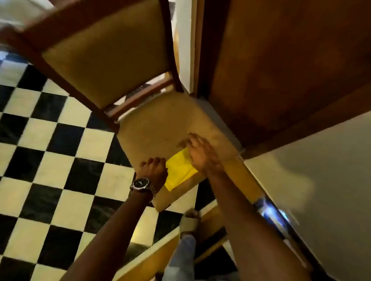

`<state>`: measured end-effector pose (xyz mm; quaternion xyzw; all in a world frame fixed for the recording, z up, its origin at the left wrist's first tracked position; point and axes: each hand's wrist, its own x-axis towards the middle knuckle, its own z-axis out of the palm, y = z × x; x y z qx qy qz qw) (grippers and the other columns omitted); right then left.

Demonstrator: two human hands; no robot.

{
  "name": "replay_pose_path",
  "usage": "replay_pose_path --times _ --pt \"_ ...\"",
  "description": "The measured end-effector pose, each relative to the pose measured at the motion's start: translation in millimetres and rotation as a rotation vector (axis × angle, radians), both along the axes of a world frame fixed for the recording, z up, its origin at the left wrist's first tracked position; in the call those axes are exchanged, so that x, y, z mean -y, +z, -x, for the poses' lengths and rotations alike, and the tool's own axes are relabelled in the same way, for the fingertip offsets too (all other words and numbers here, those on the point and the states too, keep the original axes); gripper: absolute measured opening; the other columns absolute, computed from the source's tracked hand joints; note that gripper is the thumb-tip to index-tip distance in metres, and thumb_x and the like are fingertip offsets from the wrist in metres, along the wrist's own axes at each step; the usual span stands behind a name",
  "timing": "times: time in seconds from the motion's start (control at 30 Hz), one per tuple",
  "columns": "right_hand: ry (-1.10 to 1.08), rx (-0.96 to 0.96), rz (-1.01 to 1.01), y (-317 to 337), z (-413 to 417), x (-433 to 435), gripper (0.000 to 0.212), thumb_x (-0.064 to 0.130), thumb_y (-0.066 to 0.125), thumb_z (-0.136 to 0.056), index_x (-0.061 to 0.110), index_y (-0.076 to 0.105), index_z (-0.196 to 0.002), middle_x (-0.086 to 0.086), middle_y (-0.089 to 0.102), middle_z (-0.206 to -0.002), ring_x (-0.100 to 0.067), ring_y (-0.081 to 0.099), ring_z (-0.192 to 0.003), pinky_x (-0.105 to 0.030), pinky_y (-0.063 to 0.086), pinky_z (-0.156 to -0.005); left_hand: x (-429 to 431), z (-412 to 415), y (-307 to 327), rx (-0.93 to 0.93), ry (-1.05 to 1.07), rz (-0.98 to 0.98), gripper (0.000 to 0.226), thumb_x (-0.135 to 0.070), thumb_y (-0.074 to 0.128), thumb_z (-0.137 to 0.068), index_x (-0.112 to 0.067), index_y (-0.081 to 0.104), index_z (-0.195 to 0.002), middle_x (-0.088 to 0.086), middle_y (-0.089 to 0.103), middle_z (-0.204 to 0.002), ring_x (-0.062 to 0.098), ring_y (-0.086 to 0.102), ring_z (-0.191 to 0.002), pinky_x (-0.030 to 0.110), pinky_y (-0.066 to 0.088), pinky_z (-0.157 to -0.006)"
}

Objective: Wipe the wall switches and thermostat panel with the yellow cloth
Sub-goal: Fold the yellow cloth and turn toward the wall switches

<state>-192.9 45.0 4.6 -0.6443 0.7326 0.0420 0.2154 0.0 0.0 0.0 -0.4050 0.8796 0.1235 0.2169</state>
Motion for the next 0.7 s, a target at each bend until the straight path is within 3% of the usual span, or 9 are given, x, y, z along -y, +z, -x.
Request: replay_pose_path --times 0.13,0.2,0.27,0.33,0.4,0.47,0.53,0.6,0.7 --pt "0.003 0.015 -0.079 -97 -19 21 0.046 0.024 0.03 -0.109 0.022 0.032 -0.155 -0.006 0.007 -0.17 -0.027 0.003 -0.157 -0.043 0.006 -0.127 8 1 -89 0.108 0.001 0.153 0.055 -0.048 0.062 -0.104 -0.012 0.053 -0.145 0.01 0.06 -0.142 0.029 0.06 -0.126 0.041 0.054 -0.099" --pt "0.07 -0.051 -0.085 -136 -17 23 0.047 0.023 0.025 -0.109 0.025 0.027 -0.157 -0.007 0.012 -0.169 -0.028 0.002 -0.157 -0.047 0.003 -0.127 7 8 -122 0.155 0.022 0.118 0.062 -0.044 0.06 -0.106 -0.008 0.044 -0.153 0.015 0.052 -0.151 0.031 0.055 -0.133 0.044 0.052 -0.104" --pt "0.072 -0.089 -0.079 -146 -9 26 0.046 0.02 0.028 -0.107 0.023 0.033 -0.153 -0.012 0.028 -0.16 -0.032 0.017 -0.153 -0.047 0.006 -0.127 3 16 -138 0.204 0.05 0.009 0.058 -0.036 0.044 -0.114 -0.006 0.025 -0.161 0.019 0.035 -0.16 0.036 0.042 -0.144 0.051 0.044 -0.113" --pt "0.076 -0.099 -0.044 -141 -4 25 0.041 0.019 0.032 -0.105 0.018 0.044 -0.145 -0.012 0.041 -0.149 -0.032 0.03 -0.145 -0.046 0.011 -0.126 -3 20 -139 0.207 0.033 0.038 0.051 -0.027 0.04 -0.115 -0.004 0.027 -0.158 0.021 0.038 -0.157 0.036 0.043 -0.142 0.053 0.044 -0.113" --pt "0.051 -0.106 -0.066 -121 9 12 0.04 0.022 0.037 -0.104 0.019 0.048 -0.142 -0.01 0.043 -0.149 -0.031 0.032 -0.144 -0.042 0.015 -0.125 -10 25 -120 0.153 -0.009 0.077 0.047 -0.02 0.05 -0.11 -0.002 0.039 -0.152 0.021 0.051 -0.145 0.036 0.056 -0.129 0.052 0.051 -0.103" --pt "0.023 -0.081 -0.09 -86 29 -17 0.047 0.023 0.048 -0.103 0.02 0.043 -0.149 -0.012 0.037 -0.157 -0.029 0.03 -0.148 -0.037 0.02 -0.121 -14 38 -88 0.057 -0.19 0.15 0.04 -0.011 0.08 -0.085 0.001 0.07 -0.122 0.02 0.072 -0.105 0.033 0.073 -0.087 0.044 0.063 -0.071" --pt "-0.157 -0.018 0.076 -36 49 -59 0.056 0.018 0.072 -0.09 0.011 0.053 -0.143 -0.017 0.054 -0.145 -0.03 0.054 -0.133 -0.034 0.044 -0.107 -15 61 -51 -0.08 -0.322 0.205 0.025 -0.021 0.071 -0.075 -0.005 0.081 -0.091 0.007 0.072 -0.072 0.025 0.07 -0.055 0.033 0.06 -0.049" --pt "-0.297 0.057 0.172 8 70 -111 0.056 0.012 0.083 -0.078 0.006 0.065 -0.131 -0.017 0.069 -0.122 -0.031 0.071 -0.106 -0.033 0.059 -0.083 -19 93 -22 -0.29 -0.462 0.173 0.041 -0.023 0.043 -0.077 -0.01 0.074 -0.1 0.003 0.071 -0.066 0.023 0.068 -0.049 0.029 0.059 -0.046" --pt "-0.612 0.129 0.114 99 119 -215 0.046 0.025 0.053 -0.099 0.022 0.049 -0.145 -0.009 0.06 -0.131 -0.03 0.064 -0.113 -0.037 0.052 -0.092 -58 180 56 -0.637 -0.769 0.274 0.03 -0.019 0.033 -0.095 -0.014 0.052 -0.117 -0.002 0.077 -0.072 0.018 0.072 -0.054 0.023 0.059 -0.05"
